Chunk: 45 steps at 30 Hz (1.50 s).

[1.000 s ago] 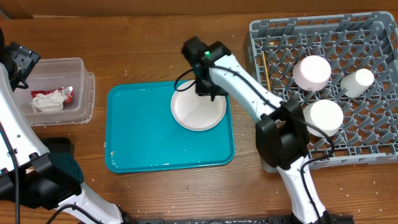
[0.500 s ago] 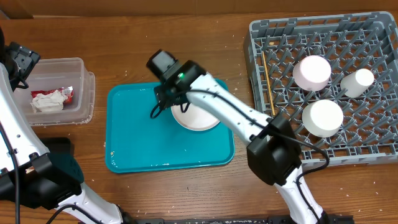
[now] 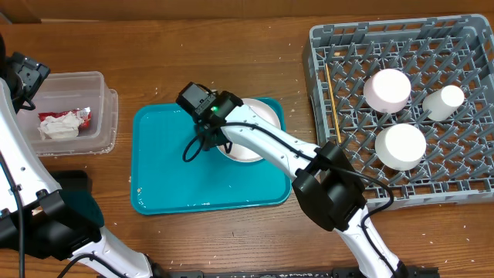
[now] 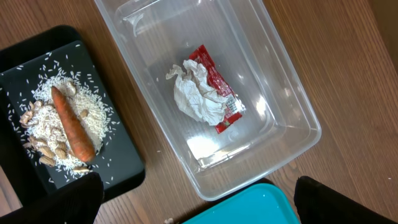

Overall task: Sort waste into correct bins and load items into the dishwasher
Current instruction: 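Hold the plate upright and raise it higher above the teal tray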

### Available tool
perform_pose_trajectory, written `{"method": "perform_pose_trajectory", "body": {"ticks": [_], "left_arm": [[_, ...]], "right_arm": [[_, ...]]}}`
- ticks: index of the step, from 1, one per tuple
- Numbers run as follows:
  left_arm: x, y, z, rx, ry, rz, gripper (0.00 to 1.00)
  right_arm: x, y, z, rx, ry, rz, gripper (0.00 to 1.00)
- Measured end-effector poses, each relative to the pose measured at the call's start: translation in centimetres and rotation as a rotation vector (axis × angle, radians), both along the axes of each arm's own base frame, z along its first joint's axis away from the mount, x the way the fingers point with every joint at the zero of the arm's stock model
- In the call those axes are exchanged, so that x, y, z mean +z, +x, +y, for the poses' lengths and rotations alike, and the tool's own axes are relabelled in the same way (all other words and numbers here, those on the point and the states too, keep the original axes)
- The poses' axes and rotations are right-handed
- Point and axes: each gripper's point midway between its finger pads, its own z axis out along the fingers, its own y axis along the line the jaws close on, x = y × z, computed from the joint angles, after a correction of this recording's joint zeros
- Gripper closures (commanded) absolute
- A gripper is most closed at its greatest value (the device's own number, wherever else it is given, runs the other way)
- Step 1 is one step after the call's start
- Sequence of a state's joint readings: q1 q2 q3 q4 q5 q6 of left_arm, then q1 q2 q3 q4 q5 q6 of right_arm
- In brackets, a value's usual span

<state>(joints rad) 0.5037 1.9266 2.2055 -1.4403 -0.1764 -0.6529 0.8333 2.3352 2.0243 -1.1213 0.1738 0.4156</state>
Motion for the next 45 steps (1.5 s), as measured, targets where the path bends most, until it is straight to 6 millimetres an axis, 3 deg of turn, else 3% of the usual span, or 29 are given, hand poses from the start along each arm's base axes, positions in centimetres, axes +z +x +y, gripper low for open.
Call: {"method": "perform_pose_trajectory", "body": {"ticks": [7,11,16,22,27,35,42,45], "left_arm": [[0.0,0.0,0.0,0.000,0.000,0.000,0.00],[0.0,0.0,0.0,0.000,0.000,0.000,0.00],[0.0,0.0,0.0,0.000,0.000,0.000,0.00],[0.0,0.0,0.0,0.000,0.000,0.000,0.00],[0.0,0.0,0.0,0.000,0.000,0.000,0.00],[0.0,0.0,0.0,0.000,0.000,0.000,0.00],[0.0,0.0,0.0,0.000,0.000,0.000,0.00],[0.0,0.0,0.0,0.000,0.000,0.000,0.00]], "right_arm": [[1.7,2.2,-6.0,-0.247,-0.082,0.019,0.38],[1.4,2.9,-10.2,-0.415,-0.080,0.115,0.45],[0.8,3.1,-12.7,-0.569,0.009,0.258,0.47],[0.2,0.9,-12.1,-0.671,0.013,0.352,0.47],[0.4,-1.6,-12.1,-0.781,-0.069,0.371,0.36],[-1.3,-2.4,-11.7,-0.897,-0.086,0.349,0.35],[-2.4,-3.0,-11.2,-0.917,-0.084,0.353,0.46],[-2.4,-3.3,-10.7,-0.912,-0.075,0.367,0.62]]}}
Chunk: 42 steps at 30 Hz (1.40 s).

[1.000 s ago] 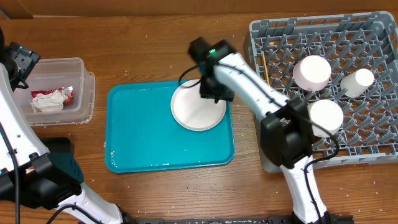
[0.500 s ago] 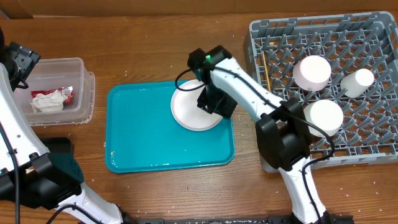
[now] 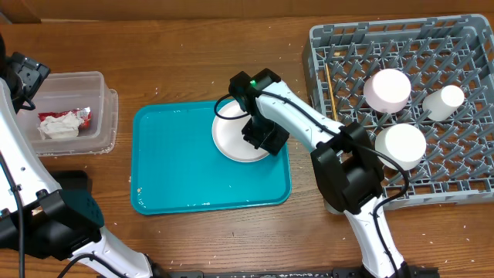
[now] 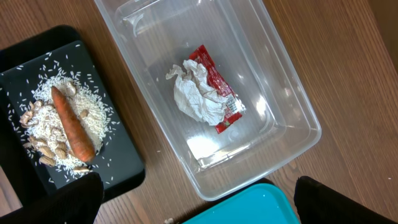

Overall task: Sort waste into correct bins and load items into the dishwasher
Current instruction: 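Hold the plate upright and raise it higher above the teal tray, then carry the plate right and lower it into the grey dish rack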

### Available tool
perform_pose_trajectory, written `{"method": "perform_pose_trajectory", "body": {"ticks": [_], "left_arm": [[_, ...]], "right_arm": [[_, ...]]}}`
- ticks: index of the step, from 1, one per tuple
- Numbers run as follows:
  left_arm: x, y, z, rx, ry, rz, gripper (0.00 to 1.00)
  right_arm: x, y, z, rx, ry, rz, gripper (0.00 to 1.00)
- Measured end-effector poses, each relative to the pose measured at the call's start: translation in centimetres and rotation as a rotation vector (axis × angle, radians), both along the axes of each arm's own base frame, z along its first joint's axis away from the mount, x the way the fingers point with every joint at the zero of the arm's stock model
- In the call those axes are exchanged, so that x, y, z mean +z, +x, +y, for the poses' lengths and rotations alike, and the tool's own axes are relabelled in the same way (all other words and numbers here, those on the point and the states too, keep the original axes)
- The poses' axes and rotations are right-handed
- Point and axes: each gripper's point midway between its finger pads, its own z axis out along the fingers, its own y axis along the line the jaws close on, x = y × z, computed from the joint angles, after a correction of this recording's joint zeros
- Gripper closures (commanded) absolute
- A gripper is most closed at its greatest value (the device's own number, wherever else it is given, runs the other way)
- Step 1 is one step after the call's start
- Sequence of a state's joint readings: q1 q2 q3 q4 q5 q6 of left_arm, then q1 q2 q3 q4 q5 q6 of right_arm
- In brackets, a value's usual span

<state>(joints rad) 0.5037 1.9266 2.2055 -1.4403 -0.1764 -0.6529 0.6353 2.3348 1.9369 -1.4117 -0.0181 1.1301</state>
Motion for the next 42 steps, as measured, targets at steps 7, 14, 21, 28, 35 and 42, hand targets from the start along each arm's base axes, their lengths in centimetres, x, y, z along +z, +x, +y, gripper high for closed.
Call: {"method": "perform_pose_trajectory", "body": {"ticks": [7,14,21,28,35,42], "left_arm": [[0.0,0.0,0.0,0.000,0.000,0.000,0.00],[0.0,0.0,0.0,0.000,0.000,0.000,0.00],[0.0,0.0,0.0,0.000,0.000,0.000,0.00],[0.0,0.0,0.0,0.000,0.000,0.000,0.00],[0.0,0.0,0.0,0.000,0.000,0.000,0.00],[0.0,0.0,0.0,0.000,0.000,0.000,0.00]], "right_arm": [[-0.9,-1.3,1.4,0.007,0.026,0.022,0.53],[-1.0,-1.9,1.7,0.012,0.042,0.038,0.51],[-1.1,-1.7,2.0,0.042,0.057,0.031,0.64],[-1.1,-1.8,1.9,0.063,0.056,0.033,0.91],[-0.4,-1.8,2.3,0.068,0.078,0.025,0.96],[1.1,-1.3,2.1,0.089,0.084,-0.022,0.96]]}}
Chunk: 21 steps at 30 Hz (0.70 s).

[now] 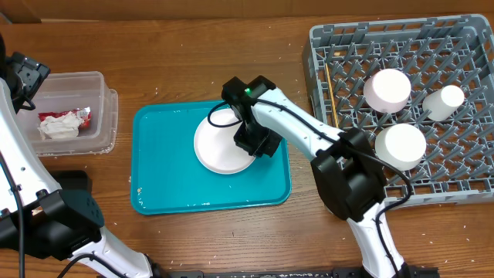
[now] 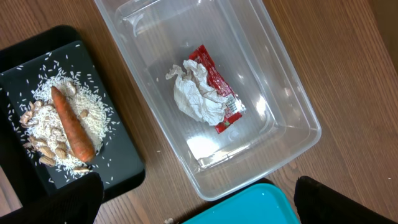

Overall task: Sort waste into correct bins and load items into the dishwasher
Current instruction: 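Carry the plate right and lower it into the grey dish rack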

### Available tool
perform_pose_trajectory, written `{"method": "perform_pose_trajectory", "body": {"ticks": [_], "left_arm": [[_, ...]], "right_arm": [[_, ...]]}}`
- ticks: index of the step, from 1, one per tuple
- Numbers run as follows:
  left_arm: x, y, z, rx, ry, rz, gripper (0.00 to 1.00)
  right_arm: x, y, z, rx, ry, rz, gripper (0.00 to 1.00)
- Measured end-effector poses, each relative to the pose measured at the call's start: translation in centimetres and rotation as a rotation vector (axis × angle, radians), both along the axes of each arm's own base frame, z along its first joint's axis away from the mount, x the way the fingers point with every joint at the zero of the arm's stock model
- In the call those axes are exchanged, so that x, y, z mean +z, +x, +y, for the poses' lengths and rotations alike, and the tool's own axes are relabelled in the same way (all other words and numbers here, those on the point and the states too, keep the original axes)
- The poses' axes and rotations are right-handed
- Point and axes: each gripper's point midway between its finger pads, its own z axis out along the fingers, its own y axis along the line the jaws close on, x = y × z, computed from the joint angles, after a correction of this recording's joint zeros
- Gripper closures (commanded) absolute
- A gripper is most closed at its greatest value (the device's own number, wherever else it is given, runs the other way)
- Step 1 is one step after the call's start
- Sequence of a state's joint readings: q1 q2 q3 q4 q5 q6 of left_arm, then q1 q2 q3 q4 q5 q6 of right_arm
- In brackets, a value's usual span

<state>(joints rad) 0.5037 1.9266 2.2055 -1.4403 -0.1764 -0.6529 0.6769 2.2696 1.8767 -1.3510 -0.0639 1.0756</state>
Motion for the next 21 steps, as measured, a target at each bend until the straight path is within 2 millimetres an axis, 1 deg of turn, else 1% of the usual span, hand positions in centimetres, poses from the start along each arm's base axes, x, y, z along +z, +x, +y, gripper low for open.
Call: {"method": "perform_pose_trajectory", "body": {"ticks": [2,4,7,9,11,12,15,16,18,20,21], "left_arm": [[0.0,0.0,0.0,0.000,0.000,0.000,0.00],[0.0,0.0,0.0,0.000,0.000,0.000,0.00],[0.0,0.0,0.0,0.000,0.000,0.000,0.00],[0.0,0.0,0.0,0.000,0.000,0.000,0.00],[0.0,0.0,0.0,0.000,0.000,0.000,0.00],[0.0,0.0,0.0,0.000,0.000,0.000,0.00],[0.0,0.0,0.0,0.000,0.000,0.000,0.00],[0.0,0.0,0.0,0.000,0.000,0.000,0.00],[0.0,0.0,0.0,0.000,0.000,0.000,0.00],[0.0,0.0,0.0,0.000,0.000,0.000,0.00],[0.0,0.0,0.0,0.000,0.000,0.000,0.00]], "right_arm": [[1.2,0.6,-0.1,0.019,0.008,-0.045,0.96],[3.1,1.4,-0.3,0.049,0.026,-0.108,0.96],[7.1,3.4,-1.3,0.100,0.068,-0.234,0.96],[10.4,5.4,-3.1,0.118,0.087,-0.347,0.96],[13.7,7.3,-6.1,0.110,0.073,-0.456,0.96],[15.6,8.5,-8.2,0.092,0.054,-0.522,0.96],[20.6,11.1,-15.1,0.021,-0.039,-0.694,0.96],[22.1,11.9,-17.9,-0.010,-0.085,-0.746,0.96],[23.9,12.9,-22.1,-0.052,-0.169,-0.811,0.96],[25.0,13.9,-25.7,-0.075,-0.254,-0.852,0.96],[25.2,14.4,-27.2,-0.075,-0.290,-0.862,0.96]]}}
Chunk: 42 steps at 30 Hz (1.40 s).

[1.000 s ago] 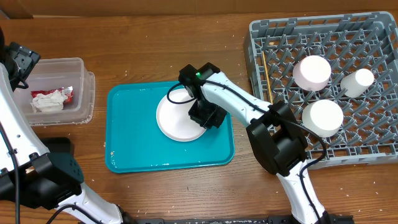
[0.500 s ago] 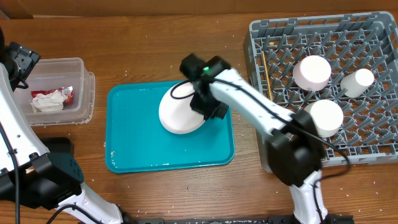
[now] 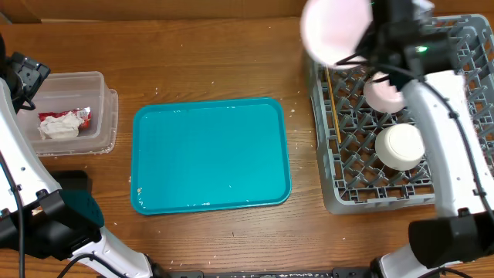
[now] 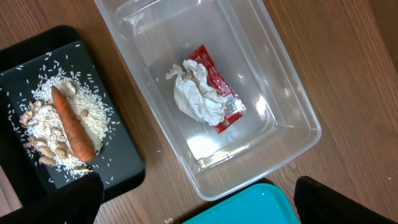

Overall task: Sort waste into correct bins and load items into the dishwasher
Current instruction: 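Carry the plate right and lower it into the grey dish rack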

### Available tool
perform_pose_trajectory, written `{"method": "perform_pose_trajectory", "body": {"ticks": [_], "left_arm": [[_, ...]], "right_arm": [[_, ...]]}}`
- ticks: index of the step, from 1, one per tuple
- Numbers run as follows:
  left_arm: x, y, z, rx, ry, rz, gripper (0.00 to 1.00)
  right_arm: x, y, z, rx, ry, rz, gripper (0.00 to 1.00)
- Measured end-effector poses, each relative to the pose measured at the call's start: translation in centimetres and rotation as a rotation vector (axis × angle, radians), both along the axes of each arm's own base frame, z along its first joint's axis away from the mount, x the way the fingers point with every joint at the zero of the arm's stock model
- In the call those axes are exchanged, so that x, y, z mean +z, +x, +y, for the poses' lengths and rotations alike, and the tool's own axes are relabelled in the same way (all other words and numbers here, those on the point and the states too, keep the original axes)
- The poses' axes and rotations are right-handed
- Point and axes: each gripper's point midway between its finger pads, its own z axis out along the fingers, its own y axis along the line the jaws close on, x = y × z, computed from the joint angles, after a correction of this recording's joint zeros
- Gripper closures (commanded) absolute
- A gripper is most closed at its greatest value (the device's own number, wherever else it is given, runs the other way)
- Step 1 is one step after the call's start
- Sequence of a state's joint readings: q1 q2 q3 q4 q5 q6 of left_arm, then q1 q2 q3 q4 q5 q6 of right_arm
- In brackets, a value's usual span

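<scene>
The white plate (image 3: 333,29) hangs high and close to the overhead camera, blurred, over the left edge of the grey dish rack (image 3: 463,46). My right gripper (image 3: 380,22) is shut on the plate's right side. The teal tray (image 3: 210,154) has nothing on it. In the rack sit a pink bowl (image 3: 380,94), a white bowl (image 3: 400,147) and a chopstick (image 3: 333,104). My left gripper (image 4: 199,202) stands open above the clear bin (image 4: 292,99), which holds a crumpled tissue (image 4: 196,93) and a red wrapper (image 4: 219,93).
A black tray (image 4: 93,162) with rice, a carrot (image 4: 71,124) and peanuts lies left of the clear bin in the left wrist view. Crumbs dot the wooden table. The right arm crosses over the rack's middle.
The plate lay on the teal tray under my right gripper; now it is held high over the rack's left edge and the tray is bare. The left arm has not moved.
My right gripper was at the left side of the plate at the tray's back right. Then it was at the plate's right edge. Then the plate sat nearer the tray's middle. Now it is lifted by the rack. The left gripper stayed open over the bin.
</scene>
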<state>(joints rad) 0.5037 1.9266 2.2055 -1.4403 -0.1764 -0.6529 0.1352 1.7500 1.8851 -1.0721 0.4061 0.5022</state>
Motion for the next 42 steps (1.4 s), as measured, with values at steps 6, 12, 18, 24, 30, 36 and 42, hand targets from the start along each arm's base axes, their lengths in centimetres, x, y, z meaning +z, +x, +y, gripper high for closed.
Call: {"method": "perform_pose_trajectory", "body": {"ticks": [6,12,18,24,30,36,42], "left_arm": [[0.0,0.0,0.0,0.000,0.000,0.000,0.00],[0.0,0.0,0.0,0.000,0.000,0.000,0.00],[0.0,0.0,0.0,0.000,0.000,0.000,0.00],[0.0,0.0,0.0,0.000,0.000,0.000,0.00],[0.0,0.0,0.0,0.000,0.000,0.000,0.00],[0.0,0.0,0.0,0.000,0.000,0.000,0.00],[0.0,0.0,0.0,0.000,0.000,0.000,0.00]], "right_arm": [[-0.5,2.2,-5.5,0.002,-0.161,0.010,0.96],[-3.6,3.1,-7.5,0.019,-0.232,0.109,0.96],[-6.4,3.4,-7.0,0.057,-0.251,0.193,0.96],[-8.6,3.6,-6.2,0.062,-0.311,0.265,0.96],[-8.9,3.6,-5.5,0.056,-0.366,0.281,0.96],[-7.9,3.2,-4.2,0.029,-0.463,0.278,0.96],[-7.0,2.4,-2.9,0.017,-0.562,0.293,0.96]]}}
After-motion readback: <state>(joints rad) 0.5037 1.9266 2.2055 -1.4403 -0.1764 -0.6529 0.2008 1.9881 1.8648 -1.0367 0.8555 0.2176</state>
